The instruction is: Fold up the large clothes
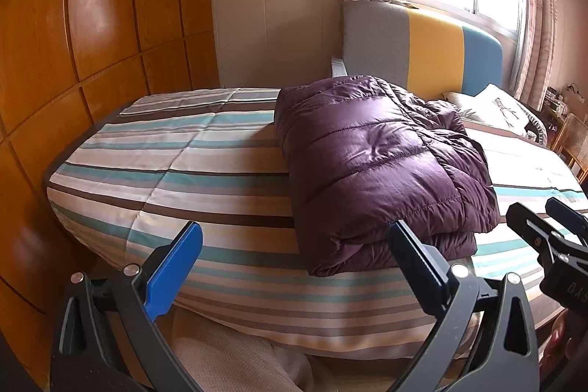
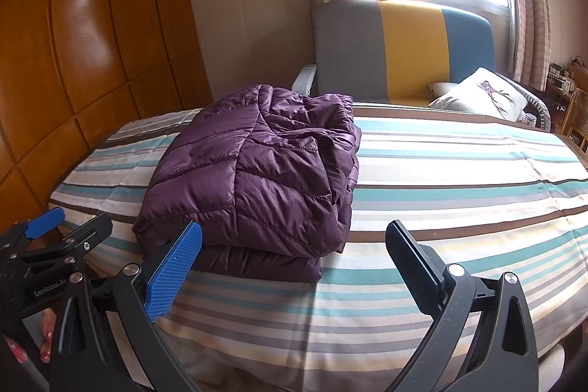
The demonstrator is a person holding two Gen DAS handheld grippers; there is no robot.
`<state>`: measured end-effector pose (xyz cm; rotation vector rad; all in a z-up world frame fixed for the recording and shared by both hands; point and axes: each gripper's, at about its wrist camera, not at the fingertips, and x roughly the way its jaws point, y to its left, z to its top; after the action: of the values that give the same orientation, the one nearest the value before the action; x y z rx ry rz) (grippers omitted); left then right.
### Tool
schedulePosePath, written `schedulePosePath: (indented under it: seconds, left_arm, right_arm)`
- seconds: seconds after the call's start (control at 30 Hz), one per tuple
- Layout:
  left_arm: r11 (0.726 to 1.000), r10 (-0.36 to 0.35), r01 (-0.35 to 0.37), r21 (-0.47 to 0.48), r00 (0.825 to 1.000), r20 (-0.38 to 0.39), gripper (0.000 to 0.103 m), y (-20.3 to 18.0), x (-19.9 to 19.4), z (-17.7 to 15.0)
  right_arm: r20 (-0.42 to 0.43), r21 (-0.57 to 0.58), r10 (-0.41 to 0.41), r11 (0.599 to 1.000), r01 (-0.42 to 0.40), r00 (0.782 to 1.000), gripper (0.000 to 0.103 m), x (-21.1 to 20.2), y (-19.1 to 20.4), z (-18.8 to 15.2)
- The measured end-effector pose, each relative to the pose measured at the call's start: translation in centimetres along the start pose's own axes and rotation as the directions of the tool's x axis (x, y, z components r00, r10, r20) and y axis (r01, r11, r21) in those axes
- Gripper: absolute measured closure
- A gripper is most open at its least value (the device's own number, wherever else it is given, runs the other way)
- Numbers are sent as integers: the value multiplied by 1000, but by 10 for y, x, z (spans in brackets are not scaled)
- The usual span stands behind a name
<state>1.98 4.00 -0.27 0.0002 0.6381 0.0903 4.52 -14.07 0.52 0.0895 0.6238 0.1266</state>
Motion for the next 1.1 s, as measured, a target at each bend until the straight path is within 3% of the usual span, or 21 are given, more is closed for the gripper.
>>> schedulePosePath:
  seconds: [1.1]
  left_arm:
    - [1000, 1, -1, 5, 1000, -11, 2, -4, -1, -2]
  right_arm:
    - [-8, 7, 2, 1000, -2, 1000, 3, 2, 0, 1]
